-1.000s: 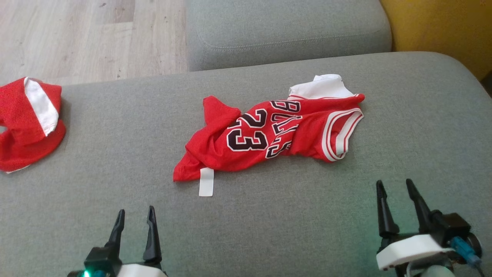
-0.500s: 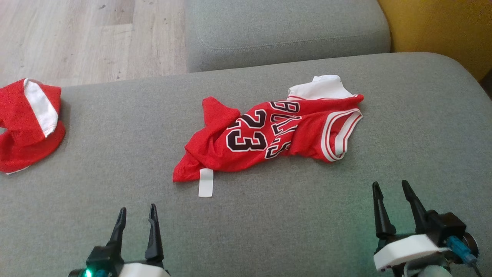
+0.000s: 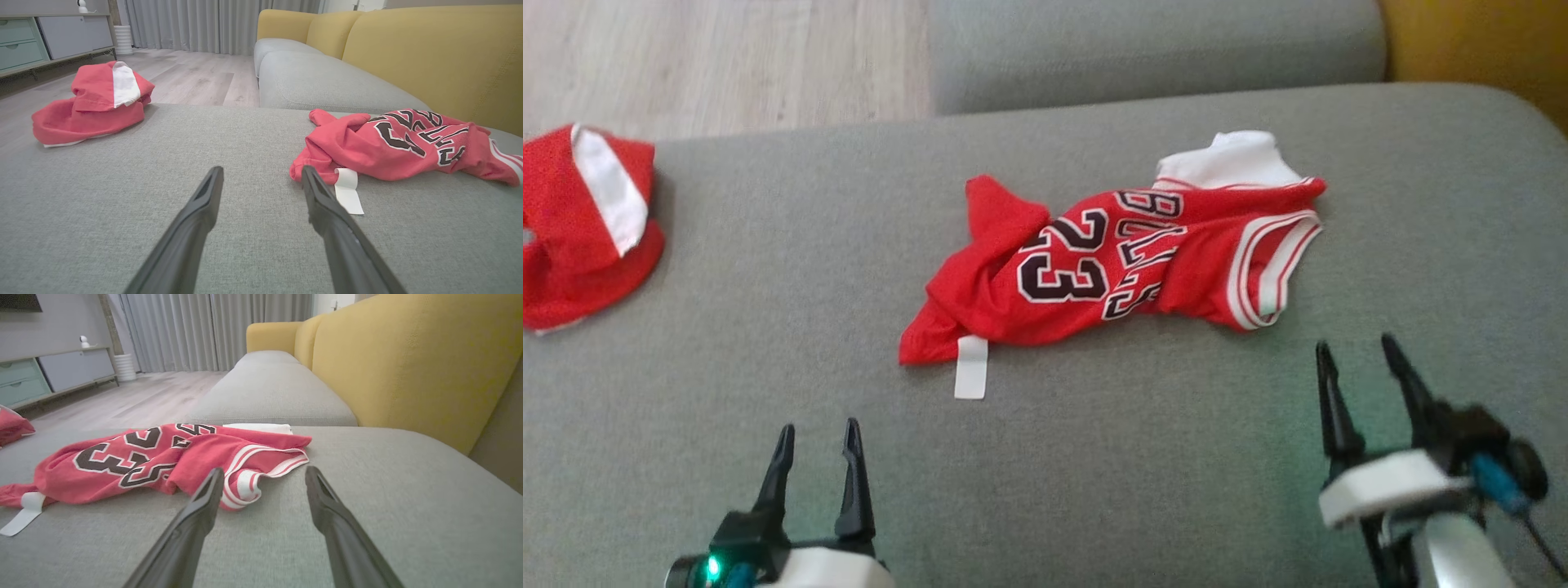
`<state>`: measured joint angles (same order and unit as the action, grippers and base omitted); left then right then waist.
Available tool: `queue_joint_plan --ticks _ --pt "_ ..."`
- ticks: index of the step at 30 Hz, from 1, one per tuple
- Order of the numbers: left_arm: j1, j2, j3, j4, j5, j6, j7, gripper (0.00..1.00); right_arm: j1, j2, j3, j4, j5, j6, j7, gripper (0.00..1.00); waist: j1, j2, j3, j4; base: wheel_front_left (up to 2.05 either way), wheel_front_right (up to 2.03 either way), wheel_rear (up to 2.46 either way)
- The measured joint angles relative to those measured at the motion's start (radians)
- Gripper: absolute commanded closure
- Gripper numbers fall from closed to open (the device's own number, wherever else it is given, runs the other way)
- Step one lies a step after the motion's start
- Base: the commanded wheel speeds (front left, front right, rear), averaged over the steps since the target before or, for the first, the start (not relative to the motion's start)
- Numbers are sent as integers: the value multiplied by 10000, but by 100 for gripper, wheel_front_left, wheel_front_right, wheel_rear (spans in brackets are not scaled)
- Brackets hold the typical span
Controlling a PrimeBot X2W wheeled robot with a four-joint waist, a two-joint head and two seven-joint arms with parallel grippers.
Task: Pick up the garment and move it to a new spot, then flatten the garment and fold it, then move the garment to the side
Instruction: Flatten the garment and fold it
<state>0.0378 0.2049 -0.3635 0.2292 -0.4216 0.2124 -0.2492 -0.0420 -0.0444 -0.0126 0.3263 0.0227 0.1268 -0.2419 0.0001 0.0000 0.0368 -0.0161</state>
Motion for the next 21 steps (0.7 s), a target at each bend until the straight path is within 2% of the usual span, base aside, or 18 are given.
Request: queue_joint_plan --ticks 5,12,18,19,20,21 --pt "-430 -15 -79 -86 21 -10 0 0 -1013 -10 -272 357 -585 0 650 0 1 0 443 290 0 0 0" --pt "-1026 -267 -253 -134 127 -27 -2 0 -2021 -59 -698 1814 -1221 0 1776 0 1 0 1147 1072 0 0 0" --pt "-1175 -299 -247 -69 180 -69 -2 0 -2795 -339 -752 2849 -1283 0 2069 0 2 0 1590 1662 0 0 0" --pt "-1175 -307 -247 -52 180 -71 -2 0 -2905 -355 -759 2970 -1283 0 2067 49 1 0 1631 1720 0 0 0" --pt "-1175 -309 -242 -38 180 -71 -2 0 -3006 -359 -757 3089 -1283 0 2067 77 2 0 1656 1757 0 0 0" --pt "-1175 -311 -234 -19 180 -71 -2 0 -3091 -359 -731 3204 -1279 0 2063 100 2 0 1659 1768 0 0 0"
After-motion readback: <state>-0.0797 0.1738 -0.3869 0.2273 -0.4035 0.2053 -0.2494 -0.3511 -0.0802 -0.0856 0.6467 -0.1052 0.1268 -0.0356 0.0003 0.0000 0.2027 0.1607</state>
